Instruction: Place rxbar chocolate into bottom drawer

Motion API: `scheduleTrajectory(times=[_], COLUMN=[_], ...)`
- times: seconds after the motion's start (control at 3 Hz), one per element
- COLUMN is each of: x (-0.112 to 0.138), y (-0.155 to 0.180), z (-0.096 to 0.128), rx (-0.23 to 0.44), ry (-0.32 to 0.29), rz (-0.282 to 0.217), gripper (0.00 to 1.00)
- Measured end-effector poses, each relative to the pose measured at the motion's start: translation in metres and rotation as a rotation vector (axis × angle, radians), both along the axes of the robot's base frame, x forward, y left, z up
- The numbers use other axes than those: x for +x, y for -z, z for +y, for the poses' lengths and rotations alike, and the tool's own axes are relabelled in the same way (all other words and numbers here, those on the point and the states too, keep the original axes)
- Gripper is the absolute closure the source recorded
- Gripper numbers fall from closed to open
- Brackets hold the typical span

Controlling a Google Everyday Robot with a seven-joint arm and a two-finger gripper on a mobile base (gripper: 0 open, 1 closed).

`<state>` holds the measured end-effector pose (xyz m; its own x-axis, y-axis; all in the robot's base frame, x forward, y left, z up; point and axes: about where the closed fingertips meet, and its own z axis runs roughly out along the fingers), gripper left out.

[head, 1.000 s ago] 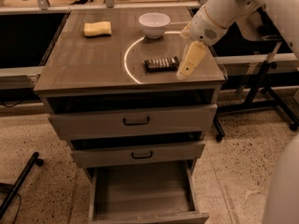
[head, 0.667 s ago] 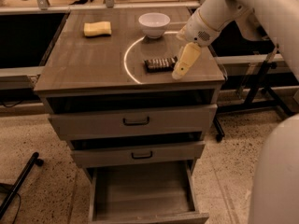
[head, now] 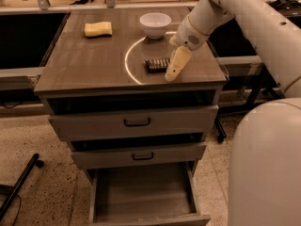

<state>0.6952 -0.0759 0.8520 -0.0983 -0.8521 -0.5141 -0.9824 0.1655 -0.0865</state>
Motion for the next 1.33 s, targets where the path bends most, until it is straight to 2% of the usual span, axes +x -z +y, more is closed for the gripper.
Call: scheduleTrajectory(times=[0.67, 1.33], x=[0.010, 0.009], y=[0.020, 0.028], z=[0.014, 0.023], rx=[-0.030, -0.034], ry=[-0.023, -0.055], rz=[0.033, 0.053], gripper=[0.00, 0.42])
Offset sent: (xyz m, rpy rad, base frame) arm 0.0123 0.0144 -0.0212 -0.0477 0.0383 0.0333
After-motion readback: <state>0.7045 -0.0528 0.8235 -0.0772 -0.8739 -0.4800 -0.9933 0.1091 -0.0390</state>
